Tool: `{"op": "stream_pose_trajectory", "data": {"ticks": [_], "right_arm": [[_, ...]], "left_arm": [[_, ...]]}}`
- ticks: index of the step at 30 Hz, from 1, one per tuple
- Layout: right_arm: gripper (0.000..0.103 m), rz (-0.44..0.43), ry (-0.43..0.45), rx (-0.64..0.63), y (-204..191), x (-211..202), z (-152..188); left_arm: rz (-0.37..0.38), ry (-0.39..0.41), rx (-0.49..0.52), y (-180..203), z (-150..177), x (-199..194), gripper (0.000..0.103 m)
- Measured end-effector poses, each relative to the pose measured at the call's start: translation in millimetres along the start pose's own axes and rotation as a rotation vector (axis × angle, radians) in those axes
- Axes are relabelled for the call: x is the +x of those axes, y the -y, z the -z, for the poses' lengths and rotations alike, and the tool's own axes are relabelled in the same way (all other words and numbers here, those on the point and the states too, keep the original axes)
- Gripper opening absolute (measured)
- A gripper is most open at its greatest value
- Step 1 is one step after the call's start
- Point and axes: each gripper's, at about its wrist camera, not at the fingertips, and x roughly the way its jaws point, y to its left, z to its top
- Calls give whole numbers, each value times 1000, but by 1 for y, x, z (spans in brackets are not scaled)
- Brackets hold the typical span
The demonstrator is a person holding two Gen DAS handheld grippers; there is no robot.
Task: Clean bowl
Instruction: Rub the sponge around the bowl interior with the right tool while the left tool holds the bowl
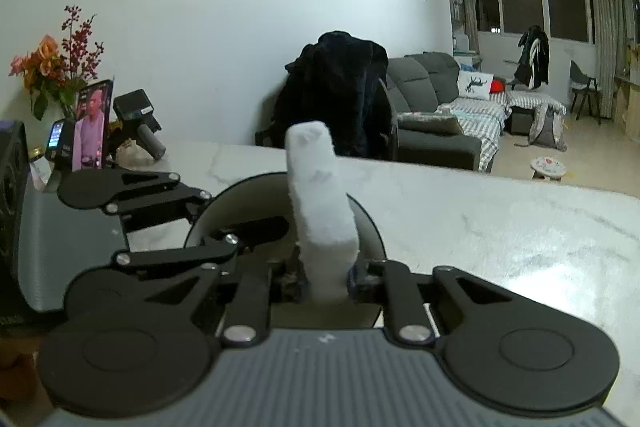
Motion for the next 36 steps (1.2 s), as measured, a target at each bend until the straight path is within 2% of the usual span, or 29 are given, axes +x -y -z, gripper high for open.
{"op": "stream_pose_trajectory", "data": {"ticks": [6, 10, 15, 19, 22, 25, 30, 33, 36], "right_arm": [[18, -27, -30, 32, 1, 3, 2], [18, 21, 22, 15, 2, -4, 0], [18, 25, 49, -6, 1, -10, -1], [18, 26, 7, -3, 1, -5, 0], [18, -6, -57, 37, 5, 3, 3], [18, -92, -105, 109, 10, 8, 6], [18, -43, -76, 91, 7, 5, 6], [18, -2, -16, 60, 4, -2, 4], [18, -13, 45, 38, 2, -10, 0]], "left_arm": [[17, 15, 21, 0, 3, -2, 25], [19, 14, 45, 2, 4, -2, 30], [20, 15, 51, 2, 3, -1, 31], [20, 15, 52, 3, 3, 2, 31], [22, 14, 55, 5, 2, 3, 32], [24, 15, 60, 6, 1, 4, 34], [24, 14, 64, 6, 1, 4, 35], [25, 14, 69, 7, 1, 3, 36], [29, 14, 74, 8, 0, 4, 37]]}}
